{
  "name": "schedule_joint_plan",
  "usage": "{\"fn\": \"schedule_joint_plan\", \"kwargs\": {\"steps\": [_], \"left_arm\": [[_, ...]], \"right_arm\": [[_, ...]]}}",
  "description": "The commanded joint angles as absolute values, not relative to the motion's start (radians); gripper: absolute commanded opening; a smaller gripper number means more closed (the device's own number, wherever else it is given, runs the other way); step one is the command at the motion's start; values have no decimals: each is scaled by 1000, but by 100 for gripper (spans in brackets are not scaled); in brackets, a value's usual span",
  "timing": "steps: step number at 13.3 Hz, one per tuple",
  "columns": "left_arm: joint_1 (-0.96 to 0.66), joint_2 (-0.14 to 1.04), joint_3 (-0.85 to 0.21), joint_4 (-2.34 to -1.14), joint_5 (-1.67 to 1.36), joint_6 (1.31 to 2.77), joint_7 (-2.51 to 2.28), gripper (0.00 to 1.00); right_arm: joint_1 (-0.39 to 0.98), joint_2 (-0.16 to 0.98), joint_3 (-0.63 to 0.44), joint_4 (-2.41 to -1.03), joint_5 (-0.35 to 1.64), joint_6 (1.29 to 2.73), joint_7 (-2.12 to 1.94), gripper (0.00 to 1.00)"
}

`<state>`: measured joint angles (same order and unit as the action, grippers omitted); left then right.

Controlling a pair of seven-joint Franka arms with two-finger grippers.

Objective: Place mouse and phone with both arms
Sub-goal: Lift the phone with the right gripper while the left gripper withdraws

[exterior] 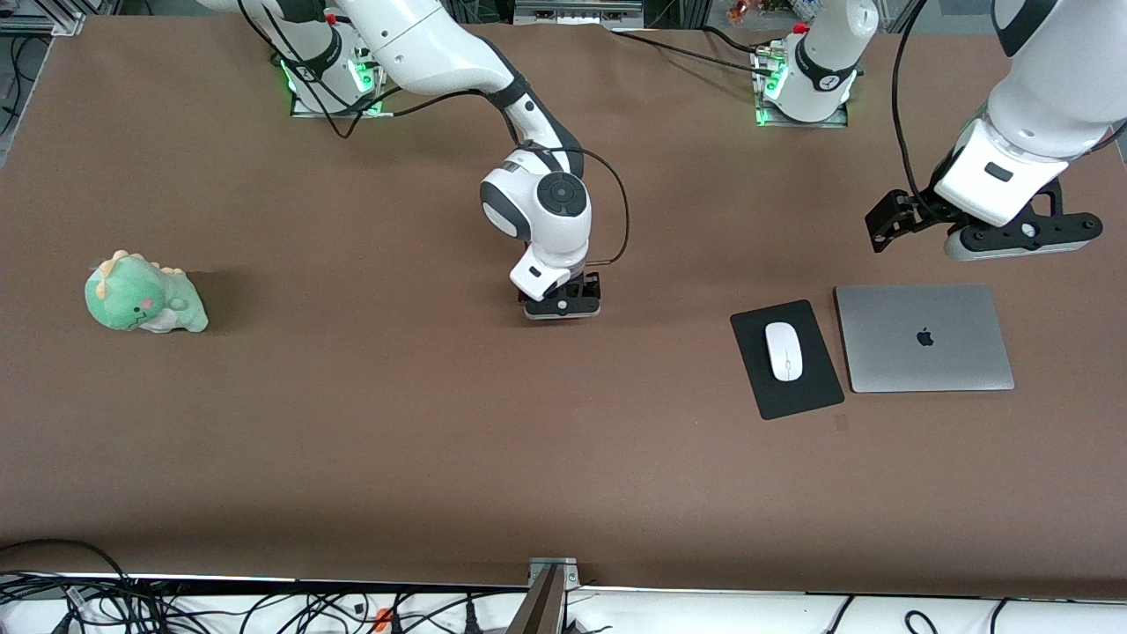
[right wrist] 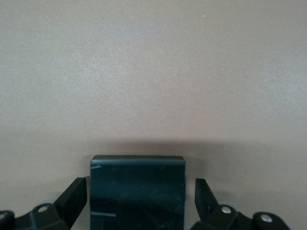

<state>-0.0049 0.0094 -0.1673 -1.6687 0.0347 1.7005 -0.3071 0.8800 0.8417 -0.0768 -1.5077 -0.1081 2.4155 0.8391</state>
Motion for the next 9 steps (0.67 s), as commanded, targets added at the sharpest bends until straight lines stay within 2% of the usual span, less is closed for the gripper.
{"fn": "schedule_joint_plan", "kwargs": {"steps": [1,2,3,4,5,9], "left_arm": [[6,11,-114,-1655,-28,1683,-226,100],[6,9,-92,-1655,-29,1683,-219,100],[5,8,-92,-1652,-29,1674,-222,100],[5,8,-98,-1648,-29,1654,-225,100],[5,6,-100,-1647,-29,1649,-227,100],[0,8,-110,-1646,-29,1651,-232,100]], "right_arm": [[893,861,-89,-1502,-132,2442,865,98],[893,862,-89,-1503,-132,2453,865,94],[891,864,-89,-1502,-132,2453,862,85],[890,862,-87,-1502,-132,2451,858,71],[890,861,-87,-1500,-130,2450,853,64],[881,847,-87,-1490,-117,2401,841,48]]}}
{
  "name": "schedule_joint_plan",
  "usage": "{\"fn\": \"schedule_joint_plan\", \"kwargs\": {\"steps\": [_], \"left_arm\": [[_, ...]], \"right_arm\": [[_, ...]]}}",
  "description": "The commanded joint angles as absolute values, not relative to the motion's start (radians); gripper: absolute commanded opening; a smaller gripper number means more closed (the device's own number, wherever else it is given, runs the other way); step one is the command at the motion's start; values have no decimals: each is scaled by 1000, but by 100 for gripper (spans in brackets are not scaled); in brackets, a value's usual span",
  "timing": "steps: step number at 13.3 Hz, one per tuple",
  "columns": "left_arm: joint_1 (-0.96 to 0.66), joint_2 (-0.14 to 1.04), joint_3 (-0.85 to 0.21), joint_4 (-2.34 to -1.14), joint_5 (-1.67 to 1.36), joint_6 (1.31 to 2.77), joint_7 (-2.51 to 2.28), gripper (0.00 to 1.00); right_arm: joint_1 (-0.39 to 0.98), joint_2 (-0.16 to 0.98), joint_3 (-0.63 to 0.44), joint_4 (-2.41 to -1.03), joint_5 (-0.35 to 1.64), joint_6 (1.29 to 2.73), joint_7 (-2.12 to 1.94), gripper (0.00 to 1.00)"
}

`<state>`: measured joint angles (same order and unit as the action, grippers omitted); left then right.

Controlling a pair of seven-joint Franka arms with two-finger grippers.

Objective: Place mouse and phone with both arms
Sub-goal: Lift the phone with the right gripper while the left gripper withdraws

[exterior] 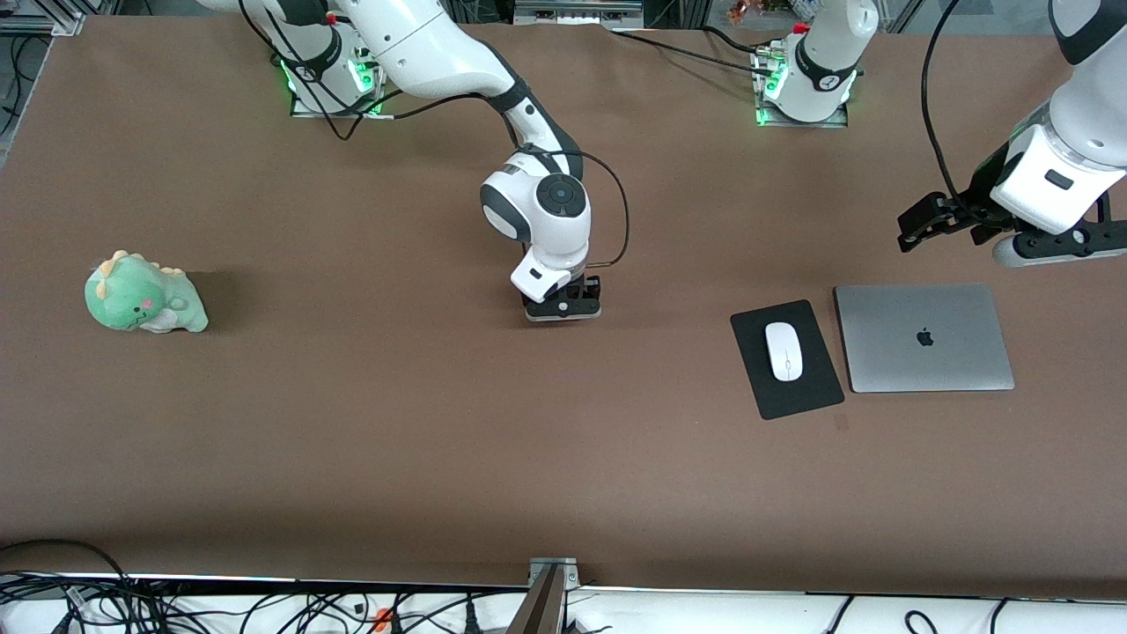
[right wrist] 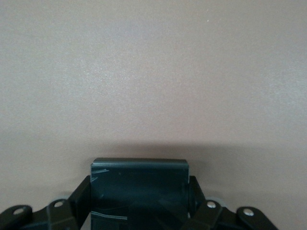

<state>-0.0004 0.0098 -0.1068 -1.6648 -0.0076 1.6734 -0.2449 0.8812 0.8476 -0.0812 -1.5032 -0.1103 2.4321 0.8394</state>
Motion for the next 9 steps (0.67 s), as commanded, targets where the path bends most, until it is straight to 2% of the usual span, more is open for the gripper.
{"fn": "schedule_joint_plan", "kwargs": {"steps": [1,5,9], "left_arm": [[-2,8,-110,-1644,-29,1652,-236,100],[3,15,-106,-1640,-29,1654,-239,100],[3,23,-104,-1626,-26,1657,-252,100]], "right_arm": [[873,836,-89,-1489,-117,2389,838,46],[764,779,-84,-1489,-106,2269,665,42],[628,701,-89,-1519,-25,2211,384,38]]}}
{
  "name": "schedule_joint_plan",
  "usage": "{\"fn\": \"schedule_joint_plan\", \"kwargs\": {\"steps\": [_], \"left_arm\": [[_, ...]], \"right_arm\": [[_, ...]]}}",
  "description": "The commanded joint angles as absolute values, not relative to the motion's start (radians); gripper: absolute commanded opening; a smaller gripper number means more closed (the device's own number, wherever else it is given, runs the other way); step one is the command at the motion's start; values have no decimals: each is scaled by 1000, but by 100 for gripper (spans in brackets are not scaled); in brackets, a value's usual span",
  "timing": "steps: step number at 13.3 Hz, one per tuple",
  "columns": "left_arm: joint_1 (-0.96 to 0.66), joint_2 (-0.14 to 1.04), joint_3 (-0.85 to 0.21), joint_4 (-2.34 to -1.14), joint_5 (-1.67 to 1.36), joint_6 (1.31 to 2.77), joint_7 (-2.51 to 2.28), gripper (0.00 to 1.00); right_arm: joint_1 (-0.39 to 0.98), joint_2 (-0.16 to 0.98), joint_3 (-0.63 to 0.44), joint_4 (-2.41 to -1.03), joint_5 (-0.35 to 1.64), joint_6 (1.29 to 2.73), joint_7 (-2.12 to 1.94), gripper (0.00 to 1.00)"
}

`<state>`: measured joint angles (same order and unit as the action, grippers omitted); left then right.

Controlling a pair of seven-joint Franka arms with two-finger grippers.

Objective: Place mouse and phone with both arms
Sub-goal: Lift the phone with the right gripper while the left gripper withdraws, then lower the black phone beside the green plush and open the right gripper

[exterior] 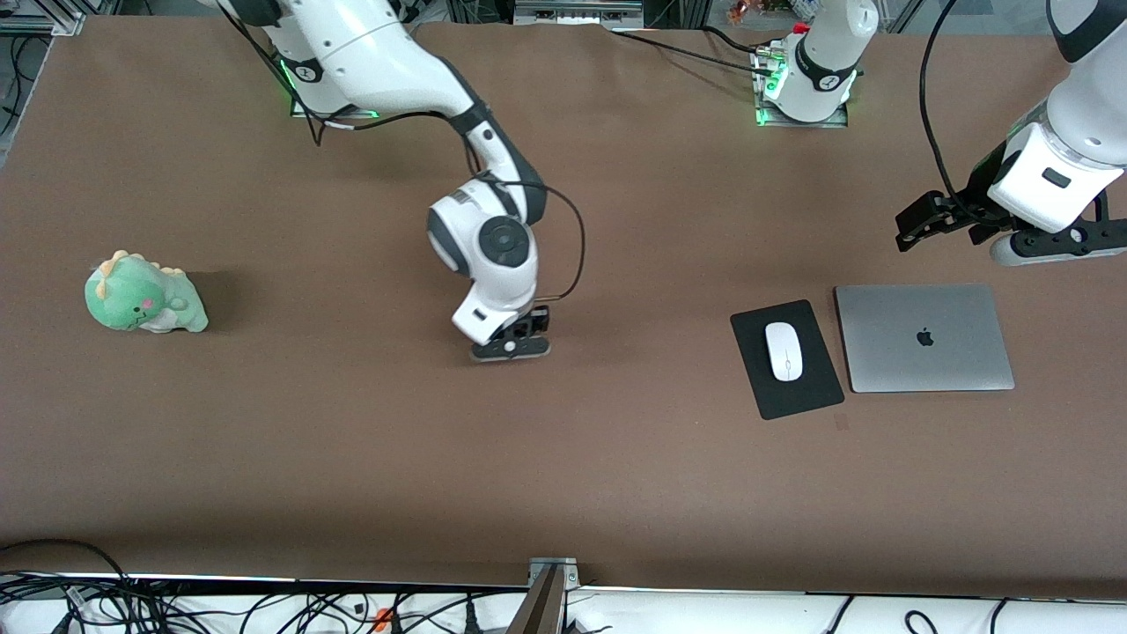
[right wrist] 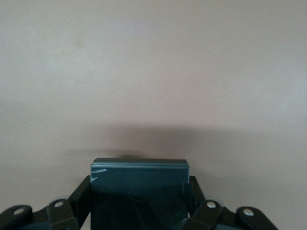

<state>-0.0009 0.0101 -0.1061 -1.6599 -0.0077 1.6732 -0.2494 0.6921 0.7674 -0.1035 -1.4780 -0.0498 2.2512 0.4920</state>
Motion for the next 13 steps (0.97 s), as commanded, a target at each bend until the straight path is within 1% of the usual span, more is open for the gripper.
{"fn": "schedule_joint_plan", "kwargs": {"steps": [1,3,5,7,9,10,13], "left_arm": [[3,21,-101,-1626,-25,1652,-244,100],[5,23,-97,-1628,-21,1648,-251,100],[5,40,-91,-1628,-14,1651,-253,100],[17,37,-91,-1625,-15,1651,-252,100],[18,31,-91,-1623,-15,1648,-253,100],[18,31,-91,-1623,-17,1649,-253,100],[31,32,-89,-1623,-17,1649,-252,100]], "right_arm": [[592,674,-89,-1547,-23,2217,344,37],[502,618,-87,-1604,6,2229,241,37],[447,557,-95,-1678,34,2243,195,37],[359,511,-101,-1765,35,2301,169,37],[304,460,-104,-1892,35,2411,153,37],[278,442,-110,-1972,35,2493,149,37],[249,413,-138,-2130,35,2682,106,37]]}}
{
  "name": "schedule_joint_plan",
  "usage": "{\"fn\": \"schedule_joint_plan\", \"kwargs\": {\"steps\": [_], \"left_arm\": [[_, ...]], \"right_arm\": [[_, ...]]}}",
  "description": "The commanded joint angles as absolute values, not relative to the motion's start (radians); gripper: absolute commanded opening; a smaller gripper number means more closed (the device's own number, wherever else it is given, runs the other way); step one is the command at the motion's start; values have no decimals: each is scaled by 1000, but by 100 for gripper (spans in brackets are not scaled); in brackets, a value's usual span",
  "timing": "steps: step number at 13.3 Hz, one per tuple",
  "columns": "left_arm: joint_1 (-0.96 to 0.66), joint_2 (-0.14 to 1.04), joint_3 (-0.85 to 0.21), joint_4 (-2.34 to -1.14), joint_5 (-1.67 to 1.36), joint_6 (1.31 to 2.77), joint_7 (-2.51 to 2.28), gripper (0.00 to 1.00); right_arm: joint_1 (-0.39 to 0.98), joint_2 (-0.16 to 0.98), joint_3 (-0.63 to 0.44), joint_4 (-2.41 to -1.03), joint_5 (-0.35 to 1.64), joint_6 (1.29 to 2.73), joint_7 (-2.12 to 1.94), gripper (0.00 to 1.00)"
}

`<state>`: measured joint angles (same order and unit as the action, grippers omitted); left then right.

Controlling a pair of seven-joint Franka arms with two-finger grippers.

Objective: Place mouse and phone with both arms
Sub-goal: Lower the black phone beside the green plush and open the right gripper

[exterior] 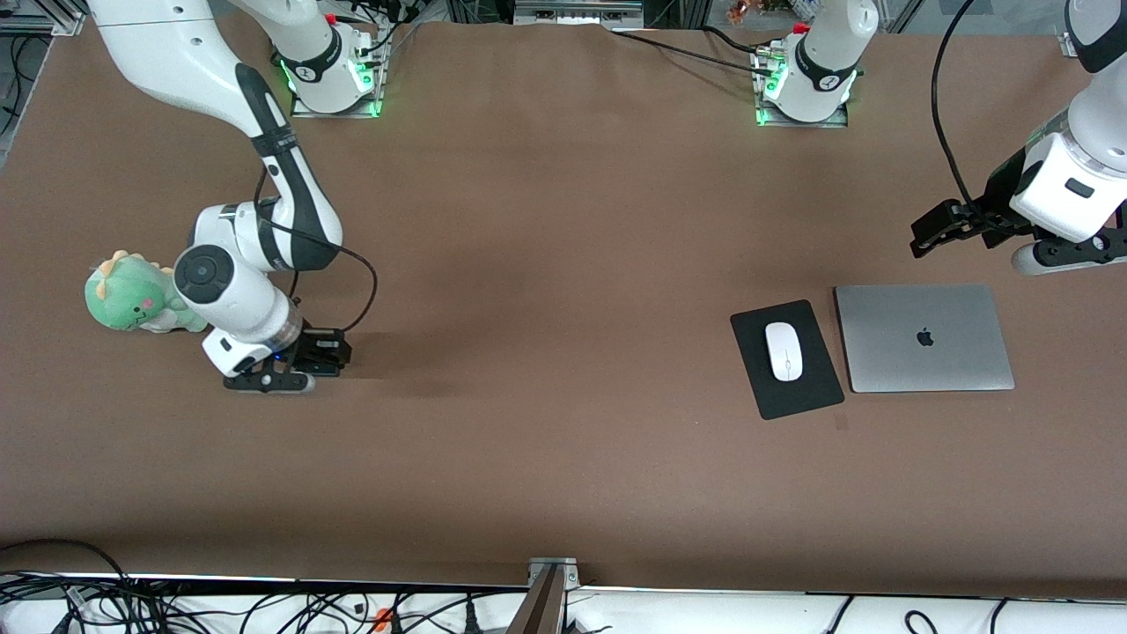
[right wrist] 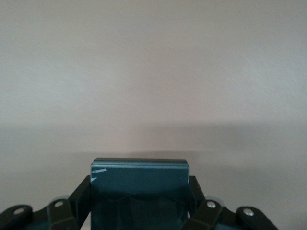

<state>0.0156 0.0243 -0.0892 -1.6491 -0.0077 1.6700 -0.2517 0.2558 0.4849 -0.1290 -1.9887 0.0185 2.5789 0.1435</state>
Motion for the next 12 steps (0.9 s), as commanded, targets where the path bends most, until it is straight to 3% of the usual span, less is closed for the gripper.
{"fn": "schedule_joint_plan", "kwargs": {"steps": [1,7,12], "left_arm": [[44,31,-90,-1621,-18,1649,-247,100],[46,32,-98,-1614,-17,1647,-242,100],[45,51,-95,-1611,-15,1655,-239,100]], "right_arm": [[245,413,-159,-2161,35,2730,66,37],[134,408,-184,-2270,35,2867,-58,37],[78,405,-181,-2283,43,2872,-81,37]]}}
